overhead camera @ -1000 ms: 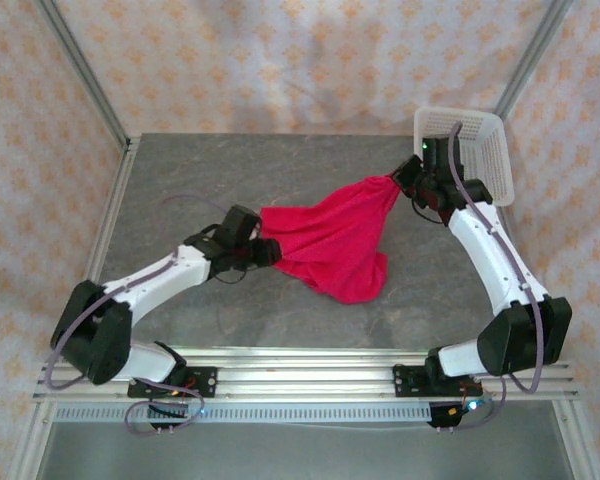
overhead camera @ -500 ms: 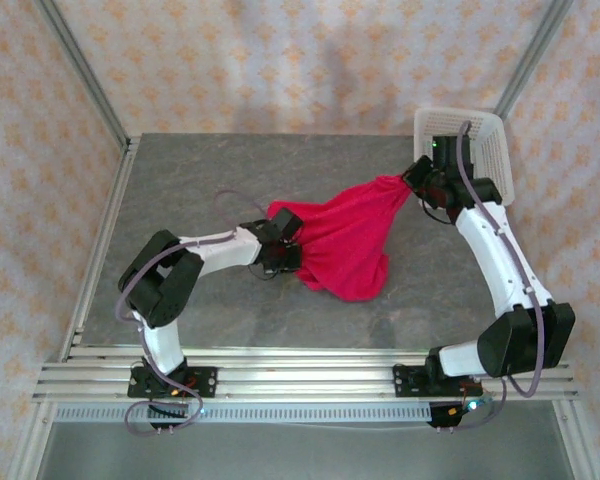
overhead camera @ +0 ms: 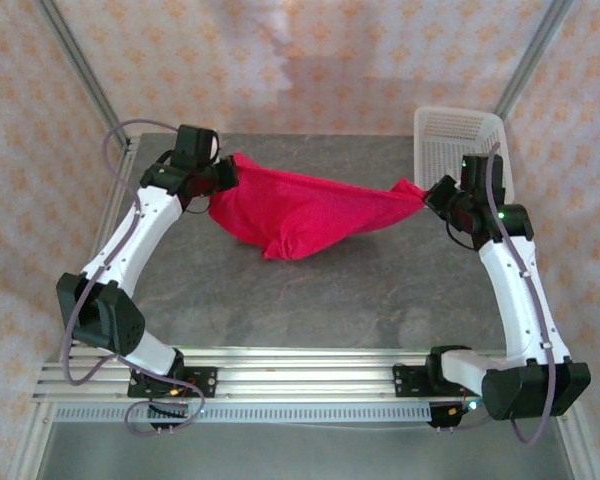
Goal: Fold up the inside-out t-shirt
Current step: Turn the T-shirt inside out at the center of the table.
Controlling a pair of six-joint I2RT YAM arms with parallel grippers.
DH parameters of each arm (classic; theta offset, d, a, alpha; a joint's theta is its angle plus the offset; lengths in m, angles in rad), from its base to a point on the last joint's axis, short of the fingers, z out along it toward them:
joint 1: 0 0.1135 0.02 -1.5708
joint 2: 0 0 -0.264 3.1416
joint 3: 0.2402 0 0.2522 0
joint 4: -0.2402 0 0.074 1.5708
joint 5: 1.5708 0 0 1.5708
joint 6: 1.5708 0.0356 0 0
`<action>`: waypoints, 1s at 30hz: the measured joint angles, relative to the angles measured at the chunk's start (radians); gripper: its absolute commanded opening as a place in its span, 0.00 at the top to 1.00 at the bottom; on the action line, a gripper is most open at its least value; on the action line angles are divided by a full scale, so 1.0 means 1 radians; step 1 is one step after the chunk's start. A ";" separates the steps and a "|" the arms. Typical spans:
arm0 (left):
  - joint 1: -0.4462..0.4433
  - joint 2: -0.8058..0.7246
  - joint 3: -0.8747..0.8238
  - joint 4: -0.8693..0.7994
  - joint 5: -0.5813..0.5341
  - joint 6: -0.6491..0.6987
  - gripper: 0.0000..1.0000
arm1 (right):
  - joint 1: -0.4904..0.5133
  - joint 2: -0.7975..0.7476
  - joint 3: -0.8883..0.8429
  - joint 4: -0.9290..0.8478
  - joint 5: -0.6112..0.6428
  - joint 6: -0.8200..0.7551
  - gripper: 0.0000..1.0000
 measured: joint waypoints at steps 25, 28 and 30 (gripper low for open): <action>-0.243 -0.120 -0.232 -0.158 -0.412 -0.024 0.51 | 0.196 -0.039 -0.560 0.225 -0.001 0.089 0.57; -0.372 -0.134 -0.190 -0.090 -0.348 -0.042 0.49 | 0.158 -0.042 -0.550 0.225 0.018 0.078 0.63; -0.454 -0.097 -0.181 -0.018 -0.272 -0.072 0.45 | 0.104 -0.040 -0.550 0.220 0.016 0.078 0.64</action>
